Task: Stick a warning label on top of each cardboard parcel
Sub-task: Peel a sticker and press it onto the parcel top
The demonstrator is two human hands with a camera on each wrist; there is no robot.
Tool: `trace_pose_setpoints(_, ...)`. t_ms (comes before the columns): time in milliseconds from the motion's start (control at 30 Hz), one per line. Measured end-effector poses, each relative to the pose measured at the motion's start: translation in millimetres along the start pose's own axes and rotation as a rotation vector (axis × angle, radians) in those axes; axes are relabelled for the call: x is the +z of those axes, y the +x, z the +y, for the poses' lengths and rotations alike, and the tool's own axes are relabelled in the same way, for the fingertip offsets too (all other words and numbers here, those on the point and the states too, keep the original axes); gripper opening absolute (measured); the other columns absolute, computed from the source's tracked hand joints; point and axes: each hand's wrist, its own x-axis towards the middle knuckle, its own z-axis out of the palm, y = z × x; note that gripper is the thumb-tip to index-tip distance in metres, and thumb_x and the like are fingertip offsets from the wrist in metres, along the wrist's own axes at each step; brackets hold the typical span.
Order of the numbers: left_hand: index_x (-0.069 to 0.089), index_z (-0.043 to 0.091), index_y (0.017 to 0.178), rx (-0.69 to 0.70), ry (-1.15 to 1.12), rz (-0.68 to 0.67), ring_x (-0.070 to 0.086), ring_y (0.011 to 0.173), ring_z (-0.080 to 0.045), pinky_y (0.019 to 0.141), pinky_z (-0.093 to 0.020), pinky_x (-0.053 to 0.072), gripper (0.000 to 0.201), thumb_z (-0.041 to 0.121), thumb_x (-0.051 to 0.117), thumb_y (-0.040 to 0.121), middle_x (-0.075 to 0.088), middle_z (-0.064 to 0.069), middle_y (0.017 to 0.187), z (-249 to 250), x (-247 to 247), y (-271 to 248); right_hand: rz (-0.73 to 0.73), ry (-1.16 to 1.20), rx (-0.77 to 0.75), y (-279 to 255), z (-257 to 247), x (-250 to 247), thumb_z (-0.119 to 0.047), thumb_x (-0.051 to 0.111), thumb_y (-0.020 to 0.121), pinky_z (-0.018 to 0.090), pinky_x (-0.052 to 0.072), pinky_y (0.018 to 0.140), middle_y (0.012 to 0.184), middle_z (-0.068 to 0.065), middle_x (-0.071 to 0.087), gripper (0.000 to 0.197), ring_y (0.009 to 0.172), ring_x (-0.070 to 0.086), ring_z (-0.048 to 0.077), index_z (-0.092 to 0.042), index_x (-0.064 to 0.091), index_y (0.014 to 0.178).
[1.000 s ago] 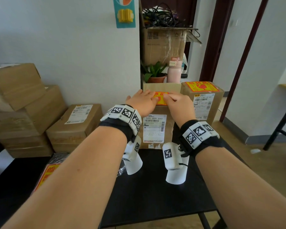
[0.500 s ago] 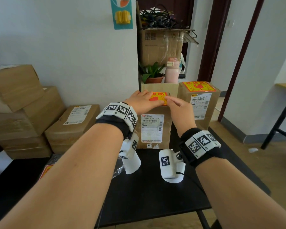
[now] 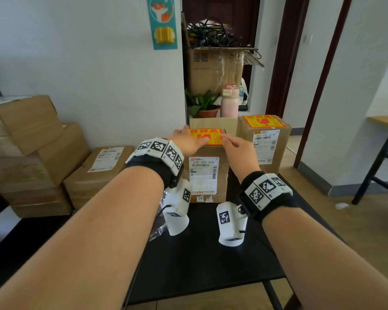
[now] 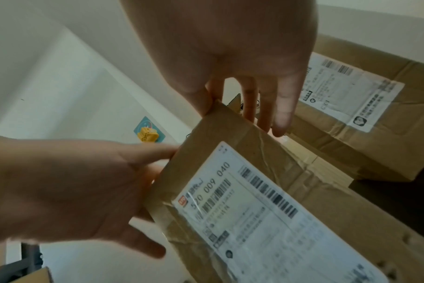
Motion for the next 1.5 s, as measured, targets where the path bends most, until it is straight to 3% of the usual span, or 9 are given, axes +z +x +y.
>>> trace_pose_setpoints(100, 0.046, 0.002, 0.136, -0.024, -0.120, -0.022, 0.056, 0.111, -0.030, 0.093, -0.036, 0.045, 0.045, 0.032, 0.040, 0.103, 0.059, -0.011, 0.108, -1.1, -13.9, -10.2, -0.078, -0.034, 0.024, 1.8, -5.6, -5.7, -0.031, 0.050, 0.100, 0.029, 0.047, 0.095, 0.121, 0.002, 0.067, 0.029, 0.110, 0.059, 0.015, -0.021, 0.070, 0.118)
trace_pose_setpoints(233, 0.052, -0.001, 0.131, -0.054, -0.162, -0.031, 0.053, 0.123, -0.034, 0.104, -0.041, 0.044, 0.037, 0.019, 0.035, 0.104, 0.055, -0.019, 0.133, -3.9, -17.0, -19.8, -0.094, -0.135, 0.043, 4.3, -12.8, -16.5, -0.042, 0.057, 0.094, 0.041, 0.051, 0.096, 0.120, -0.002, 0.060, 0.044, 0.108, 0.058, 0.018, -0.021, 0.055, 0.132)
trace_pose_setpoints(333, 0.056, 0.003, 0.097, -0.054, -0.242, -0.024, 0.060, 0.114, -0.037, 0.100, -0.044, 0.047, 0.024, 0.017, 0.037, 0.102, 0.062, -0.020, 0.120, 0.2, -11.7, -19.4, -0.130, -0.253, 0.095, 7.7, -18.6, -22.4, -0.036, 0.064, 0.091, 0.044, 0.058, 0.084, 0.103, 0.006, 0.066, 0.038, 0.088, 0.067, 0.023, -0.015, 0.052, 0.120)
trace_pose_setpoints(467, 0.057, -0.001, 0.117, -0.041, -0.388, 0.009, 0.059, 0.114, -0.033, 0.101, -0.043, 0.047, 0.029, 0.019, 0.043, 0.101, 0.062, -0.019, 0.123, 9.6, -5.0, -14.4, -0.128, -0.331, 0.022, 11.8, -25.9, -27.8, -0.024, 0.062, 0.093, 0.044, 0.055, 0.087, 0.095, 0.013, 0.070, 0.020, 0.090, 0.068, 0.028, -0.008, 0.062, 0.104)
trace_pose_setpoints(600, 0.056, 0.011, 0.092, -0.035, -0.568, 0.026, 0.062, 0.109, -0.032, 0.096, -0.044, 0.051, 0.016, 0.022, 0.048, 0.099, 0.064, -0.015, 0.117, 22.6, 5.0, -8.5, -0.133, -0.404, -0.039, 25.2, -23.3, -32.9, -0.016, 0.056, 0.092, 0.032, 0.049, 0.069, 0.097, 0.012, 0.069, 0.022, 0.087, 0.064, 0.025, -0.002, 0.067, 0.105)
trace_pose_setpoints(733, 0.060, 0.006, 0.111, -0.013, -0.636, -0.014, 0.065, 0.105, -0.029, 0.095, -0.045, 0.052, 0.022, 0.015, 0.050, 0.094, 0.067, -0.015, 0.113, 30.7, 17.3, 9.0, -0.190, -0.443, -0.020, 38.6, -15.8, -34.9, -0.014, 0.054, 0.092, 0.026, 0.043, 0.062, 0.096, 0.008, 0.067, 0.022, 0.081, 0.060, 0.019, -0.008, 0.066, 0.110)
trace_pose_setpoints(1033, 0.034, 0.027, 0.148, 0.084, -0.588, -0.022, 0.055, 0.117, -0.025, 0.101, -0.043, 0.047, 0.059, 0.010, 0.046, 0.093, 0.055, -0.008, 0.134, 30.2, 26.6, 36.4, -0.084, -0.414, -0.074, 50.4, -2.0, -29.6, -0.010, 0.051, 0.096, 0.035, 0.048, 0.093, 0.122, 0.012, 0.064, 0.031, 0.111, 0.059, 0.026, -0.006, 0.065, 0.122)
trace_pose_setpoints(1333, 0.021, 0.029, 0.153, 0.094, -0.558, -0.013, 0.055, 0.116, -0.024, 0.100, -0.040, 0.046, 0.065, 0.013, 0.046, 0.095, 0.055, -0.005, 0.133, 24.9, 29.3, 37.4, -0.098, -0.404, -0.042, 48.6, 2.5, -29.1, -0.013, 0.052, 0.096, 0.032, 0.042, 0.102, 0.137, 0.007, 0.057, 0.038, 0.125, 0.052, 0.021, -0.011, 0.057, 0.134)
trace_pose_setpoints(1500, 0.049, 0.016, 0.084, 0.031, -0.557, 0.096, 0.048, 0.084, -0.020, 0.066, -0.025, 0.041, 0.020, 0.007, 0.040, 0.100, 0.047, -0.002, 0.082, 19.5, 11.8, 11.7, -0.092, -0.382, -0.069, 37.3, -10.4, -26.0, -0.012, 0.052, 0.095, 0.037, 0.046, 0.099, 0.125, 0.007, 0.062, 0.029, 0.116, 0.056, 0.024, -0.010, 0.063, 0.122)
